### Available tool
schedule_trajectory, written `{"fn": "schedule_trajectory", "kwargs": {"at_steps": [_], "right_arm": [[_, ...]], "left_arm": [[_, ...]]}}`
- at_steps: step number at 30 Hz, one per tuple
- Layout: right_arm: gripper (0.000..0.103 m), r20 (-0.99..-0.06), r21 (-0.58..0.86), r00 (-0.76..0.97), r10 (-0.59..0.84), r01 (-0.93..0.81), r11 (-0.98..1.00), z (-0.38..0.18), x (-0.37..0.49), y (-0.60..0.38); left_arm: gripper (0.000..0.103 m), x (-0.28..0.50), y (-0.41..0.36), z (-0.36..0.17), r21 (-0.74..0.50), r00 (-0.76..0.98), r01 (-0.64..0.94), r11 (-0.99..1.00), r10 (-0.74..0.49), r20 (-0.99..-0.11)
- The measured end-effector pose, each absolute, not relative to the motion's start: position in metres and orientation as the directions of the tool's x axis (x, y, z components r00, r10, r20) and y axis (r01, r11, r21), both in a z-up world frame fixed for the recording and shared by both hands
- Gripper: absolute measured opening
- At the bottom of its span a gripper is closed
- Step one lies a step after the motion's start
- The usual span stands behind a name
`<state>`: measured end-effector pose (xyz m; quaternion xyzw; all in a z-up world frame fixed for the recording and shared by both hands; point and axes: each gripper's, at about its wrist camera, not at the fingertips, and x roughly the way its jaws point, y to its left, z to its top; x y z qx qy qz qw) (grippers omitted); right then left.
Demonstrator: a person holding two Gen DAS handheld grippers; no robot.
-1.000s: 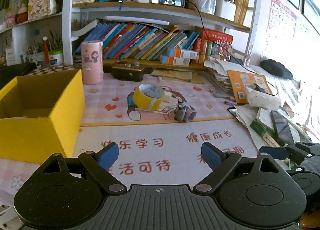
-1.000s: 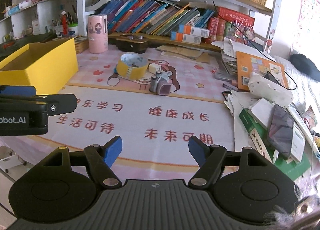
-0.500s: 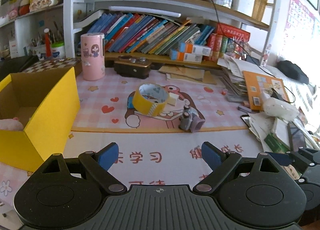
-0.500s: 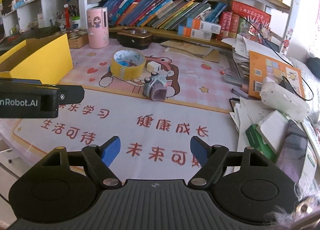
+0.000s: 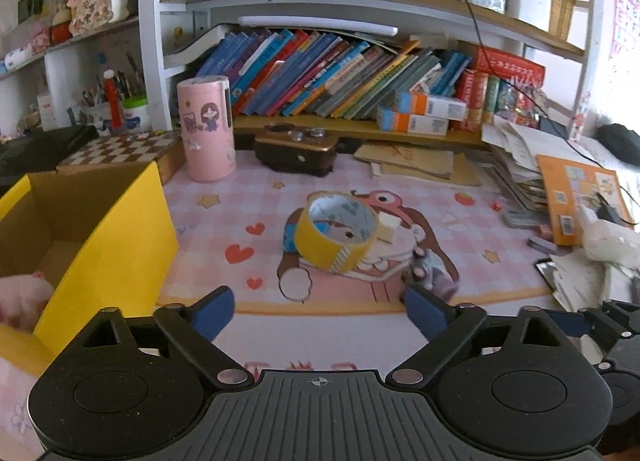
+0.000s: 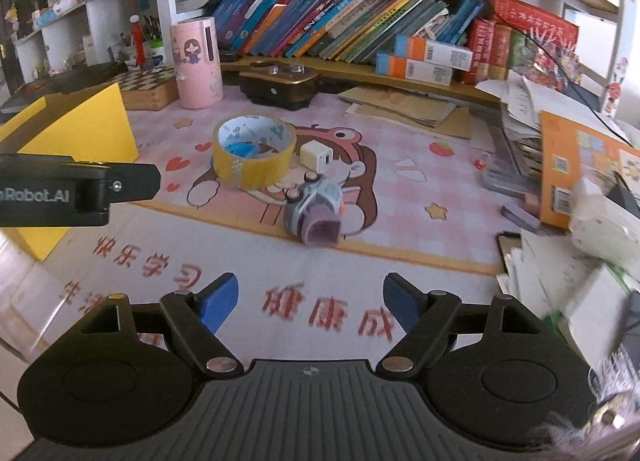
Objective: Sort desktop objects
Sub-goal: 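Grasp the grey-and-purple toy car with the right gripper while the left tool approaches the tape roll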
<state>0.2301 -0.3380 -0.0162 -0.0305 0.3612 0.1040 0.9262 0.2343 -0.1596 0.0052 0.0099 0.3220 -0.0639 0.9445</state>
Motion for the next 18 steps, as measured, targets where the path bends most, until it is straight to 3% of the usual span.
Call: {"fn": "schedule_trajectory", "kwargs": {"at_steps": [14, 17, 18], "right_arm": [[0.078, -0.669, -0.013, 0.718, 0.194, -0.271, 0.962, -0.053, 0.320, -0.324], [0.073, -0.666, -0.018, 0.721, 0.191, -0.271, 0.962, -0.059, 0.332, -0.321], [0.064, -0.670, -0.019, 0.719, 0.187, -0.268, 0.963, -0.061, 0.335, -0.322]], "left_arm": [[0.097, 0.273, -0.167, 0.005, 0.054, 0.784, 0.077, 0.996, -0.027, -0.620], [0.097, 0.278, -0.168, 0.004, 0.064, 0.781, 0.076, 0.995, -0.019, -0.624], [0.097, 0.280, -0.169, 0.004, 0.067, 0.780, 0.077, 0.995, -0.018, -0.625]]}}
